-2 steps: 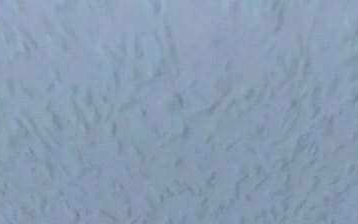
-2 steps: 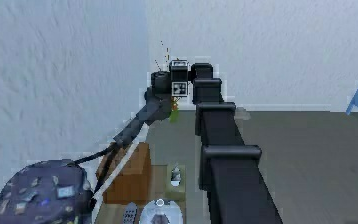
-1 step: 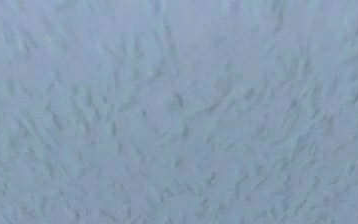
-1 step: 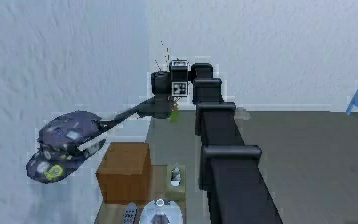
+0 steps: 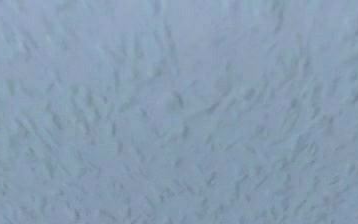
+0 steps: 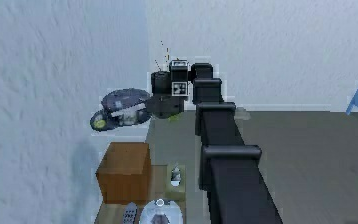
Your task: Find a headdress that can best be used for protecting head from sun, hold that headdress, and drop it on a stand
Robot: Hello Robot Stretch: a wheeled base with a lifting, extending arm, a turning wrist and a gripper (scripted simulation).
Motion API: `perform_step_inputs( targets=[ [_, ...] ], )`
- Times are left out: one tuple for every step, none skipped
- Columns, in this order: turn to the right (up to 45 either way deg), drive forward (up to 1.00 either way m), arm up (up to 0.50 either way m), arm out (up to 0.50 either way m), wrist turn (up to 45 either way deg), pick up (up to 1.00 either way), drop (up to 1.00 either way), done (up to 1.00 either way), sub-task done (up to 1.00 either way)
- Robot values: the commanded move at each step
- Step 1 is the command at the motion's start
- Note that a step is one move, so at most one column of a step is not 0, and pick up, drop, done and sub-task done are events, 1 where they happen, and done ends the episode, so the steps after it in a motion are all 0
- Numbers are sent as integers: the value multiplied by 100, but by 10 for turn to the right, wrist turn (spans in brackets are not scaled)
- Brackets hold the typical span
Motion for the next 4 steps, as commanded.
perform_step_inputs(
  targets=[
    [0,0,0,0,150,0,0,0,0],
    [0,0,-22,0,0,0,0,0,0],
    [0,0,-32,0,0,0,0,0,0],
    [0,0,0,0,0,0,100,0,0]
  ],
)
